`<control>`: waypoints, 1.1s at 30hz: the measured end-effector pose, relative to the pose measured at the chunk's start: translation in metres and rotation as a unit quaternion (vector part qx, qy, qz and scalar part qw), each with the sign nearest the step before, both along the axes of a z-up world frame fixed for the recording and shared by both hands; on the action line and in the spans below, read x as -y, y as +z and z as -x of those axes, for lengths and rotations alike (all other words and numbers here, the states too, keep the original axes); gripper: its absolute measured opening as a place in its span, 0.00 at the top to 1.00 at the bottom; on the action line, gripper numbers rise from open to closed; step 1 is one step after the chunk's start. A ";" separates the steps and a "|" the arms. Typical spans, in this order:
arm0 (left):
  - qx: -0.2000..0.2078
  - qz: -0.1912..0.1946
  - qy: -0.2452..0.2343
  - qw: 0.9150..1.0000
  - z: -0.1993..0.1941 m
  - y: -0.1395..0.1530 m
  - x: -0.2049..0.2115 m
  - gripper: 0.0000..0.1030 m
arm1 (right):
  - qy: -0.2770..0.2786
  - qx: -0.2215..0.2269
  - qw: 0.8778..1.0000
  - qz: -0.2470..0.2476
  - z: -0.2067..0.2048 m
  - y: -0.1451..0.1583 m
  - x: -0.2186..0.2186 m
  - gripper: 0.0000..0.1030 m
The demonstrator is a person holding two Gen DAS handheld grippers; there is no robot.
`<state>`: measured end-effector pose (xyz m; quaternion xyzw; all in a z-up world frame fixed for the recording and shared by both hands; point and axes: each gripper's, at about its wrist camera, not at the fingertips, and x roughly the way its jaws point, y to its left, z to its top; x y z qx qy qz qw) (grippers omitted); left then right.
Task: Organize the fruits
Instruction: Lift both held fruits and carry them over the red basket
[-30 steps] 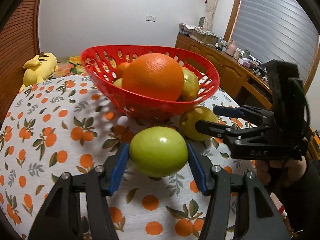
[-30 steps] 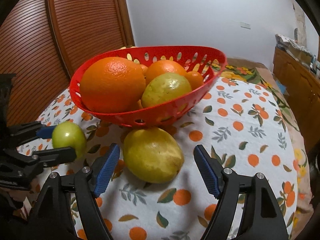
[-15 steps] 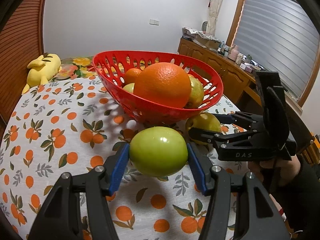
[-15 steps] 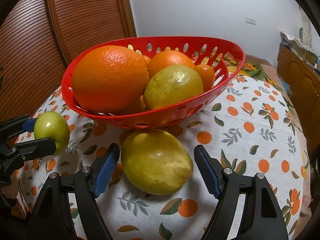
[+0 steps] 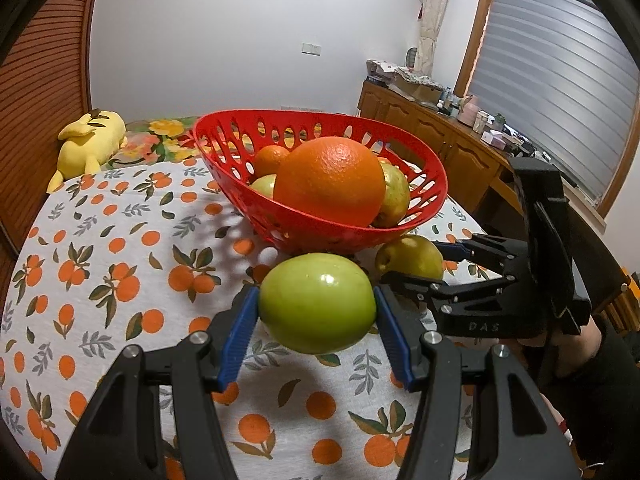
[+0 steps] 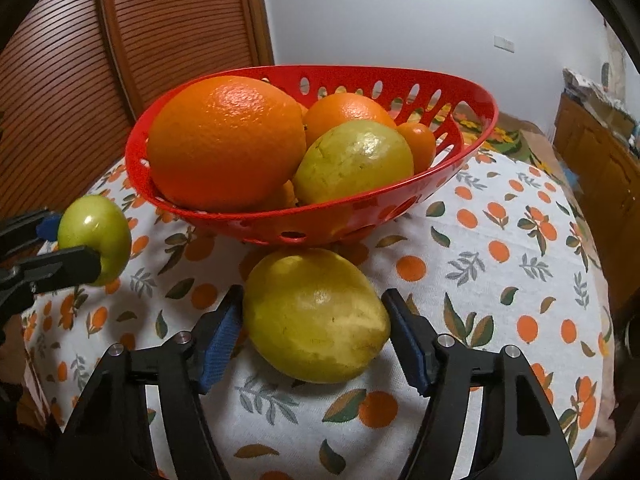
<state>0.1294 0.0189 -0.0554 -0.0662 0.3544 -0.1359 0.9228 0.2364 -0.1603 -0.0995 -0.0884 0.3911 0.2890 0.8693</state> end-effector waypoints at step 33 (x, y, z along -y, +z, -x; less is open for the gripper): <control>0.082 -0.024 0.004 0.996 -0.014 0.074 -0.009 0.44 | 0.030 0.092 0.994 -0.048 0.038 0.099 0.017 0.31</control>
